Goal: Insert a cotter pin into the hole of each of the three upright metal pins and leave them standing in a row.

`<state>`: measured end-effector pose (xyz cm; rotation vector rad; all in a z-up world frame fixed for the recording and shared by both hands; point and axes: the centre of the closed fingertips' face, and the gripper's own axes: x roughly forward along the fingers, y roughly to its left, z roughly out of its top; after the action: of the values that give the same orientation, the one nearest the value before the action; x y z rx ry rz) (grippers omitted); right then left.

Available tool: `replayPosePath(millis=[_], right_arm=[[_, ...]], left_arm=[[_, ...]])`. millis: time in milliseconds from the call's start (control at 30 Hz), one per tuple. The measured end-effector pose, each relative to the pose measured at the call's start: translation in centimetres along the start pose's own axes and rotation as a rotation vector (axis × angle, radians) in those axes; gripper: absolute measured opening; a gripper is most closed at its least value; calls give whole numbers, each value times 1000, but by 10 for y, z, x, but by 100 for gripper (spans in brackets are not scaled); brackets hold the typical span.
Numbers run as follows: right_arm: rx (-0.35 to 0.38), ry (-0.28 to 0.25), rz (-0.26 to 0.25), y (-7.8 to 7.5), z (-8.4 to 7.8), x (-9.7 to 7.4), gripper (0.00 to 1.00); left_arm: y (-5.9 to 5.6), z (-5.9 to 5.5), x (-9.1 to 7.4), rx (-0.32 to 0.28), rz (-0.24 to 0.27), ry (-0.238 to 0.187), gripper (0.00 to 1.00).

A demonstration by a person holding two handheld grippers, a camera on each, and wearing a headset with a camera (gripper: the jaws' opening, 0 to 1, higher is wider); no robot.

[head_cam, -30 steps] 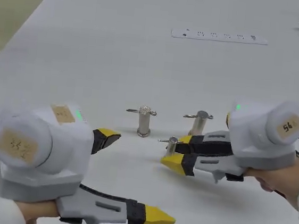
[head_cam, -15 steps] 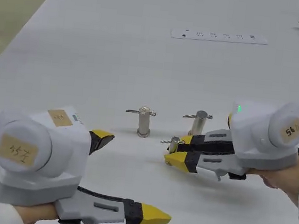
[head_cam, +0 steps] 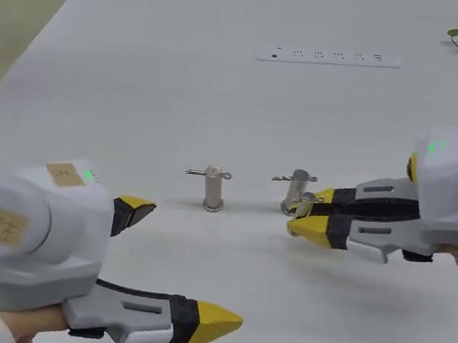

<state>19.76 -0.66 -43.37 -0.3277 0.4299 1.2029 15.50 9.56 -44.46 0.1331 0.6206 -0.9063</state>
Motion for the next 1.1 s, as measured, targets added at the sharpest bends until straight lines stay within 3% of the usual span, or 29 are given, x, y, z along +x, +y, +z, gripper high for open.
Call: replayPosePath(millis=[267,567,1100], right_arm=[[17,19,-52,-33,-13,-32,4],[42,44,-102,-66,-39,-48,4],[83,32,-75,-73,-56,-35,4]], left_arm=[[5,-3,-4,-4,18,13,97],[5,-4,-7,-21,30,16,96],[2,-9,-7,-62,43,36,95]])
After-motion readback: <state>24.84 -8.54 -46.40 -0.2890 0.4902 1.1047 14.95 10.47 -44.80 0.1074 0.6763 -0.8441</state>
